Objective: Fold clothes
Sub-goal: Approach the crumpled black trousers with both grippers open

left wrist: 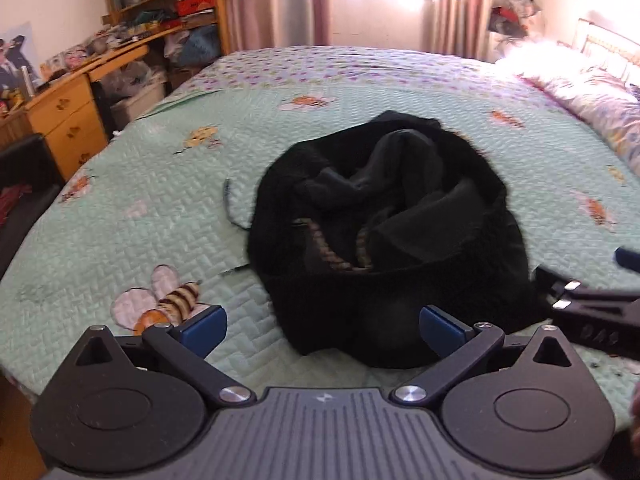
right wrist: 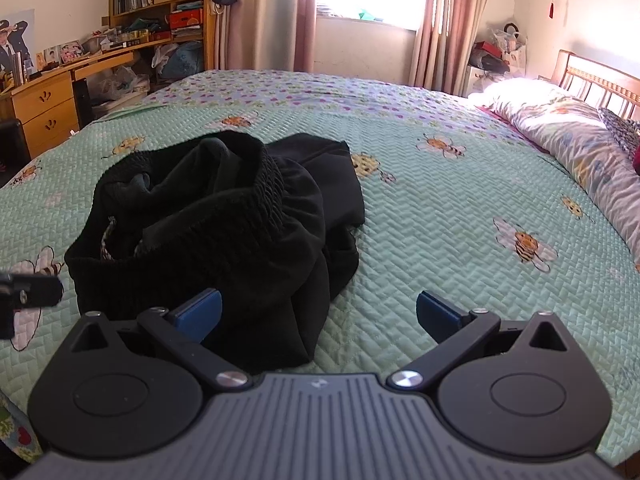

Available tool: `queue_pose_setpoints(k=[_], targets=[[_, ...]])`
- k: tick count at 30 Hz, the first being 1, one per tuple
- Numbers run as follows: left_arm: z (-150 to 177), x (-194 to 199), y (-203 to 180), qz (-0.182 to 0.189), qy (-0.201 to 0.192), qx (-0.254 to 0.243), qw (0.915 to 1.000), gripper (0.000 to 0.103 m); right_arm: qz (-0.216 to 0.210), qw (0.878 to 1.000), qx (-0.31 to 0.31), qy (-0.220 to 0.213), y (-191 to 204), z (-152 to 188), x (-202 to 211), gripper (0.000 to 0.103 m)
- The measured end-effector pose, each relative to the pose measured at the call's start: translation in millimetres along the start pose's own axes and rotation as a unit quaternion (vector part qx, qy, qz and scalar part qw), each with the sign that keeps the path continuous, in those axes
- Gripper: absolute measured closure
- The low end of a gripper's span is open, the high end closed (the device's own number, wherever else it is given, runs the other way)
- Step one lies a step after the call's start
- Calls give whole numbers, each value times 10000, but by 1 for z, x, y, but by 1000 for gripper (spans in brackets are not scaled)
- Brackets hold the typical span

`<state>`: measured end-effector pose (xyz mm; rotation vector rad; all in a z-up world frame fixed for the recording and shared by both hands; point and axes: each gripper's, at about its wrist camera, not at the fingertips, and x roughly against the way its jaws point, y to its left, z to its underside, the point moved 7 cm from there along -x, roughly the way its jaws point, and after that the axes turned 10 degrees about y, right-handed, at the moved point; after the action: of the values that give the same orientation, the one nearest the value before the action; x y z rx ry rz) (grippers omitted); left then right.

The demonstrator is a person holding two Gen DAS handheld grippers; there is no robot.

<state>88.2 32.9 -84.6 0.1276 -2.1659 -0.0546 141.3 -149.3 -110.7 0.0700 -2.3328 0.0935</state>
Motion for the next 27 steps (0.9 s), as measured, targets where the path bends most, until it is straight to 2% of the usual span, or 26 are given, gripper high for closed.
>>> queue_pose_setpoints(k=[2, 5, 7, 12, 16, 20, 23, 25, 26, 27], targets=[[2, -5, 9, -222, 29, 30, 9997, 1, -124, 9995, 178, -217, 8, -10, -1, 0], [4, -9, 22, -321, 135, 139, 9993, 1, -220, 9976, 363, -542, 19, -30, -5, 0], [6, -12, 30, -410, 222, 189, 9987, 1, -229, 9973, 415, -569, 24, -43, -16, 0], [11, -19, 49, -364, 446, 410, 9975, 1, -178, 9991, 372, -134, 27, -65, -57, 0], [14, -25, 61, -536, 540, 571, 9955, 1, -95, 9986, 455, 250, 32, -76, -91, 0], [15, -24, 68, -537, 597, 683, 9944, 1, -104, 9963, 479, 706, 37, -80, -124, 3], [16, -21, 69, -469, 606, 723, 9944, 1, -434, 9952, 153, 867, 35, -73, -131, 18], [17, -23, 70, -360, 702, 769, 9939, 1, -629, 9944, -9, 849, 34, -68, -127, 38], [17, -25, 70, -302, 764, 801, 9934, 1, -671, 9950, -23, 741, 34, -66, -121, 45], [18, -26, 70, -245, 817, 842, 9928, 1, -721, 9954, -52, 633, 34, -65, -114, 63]])
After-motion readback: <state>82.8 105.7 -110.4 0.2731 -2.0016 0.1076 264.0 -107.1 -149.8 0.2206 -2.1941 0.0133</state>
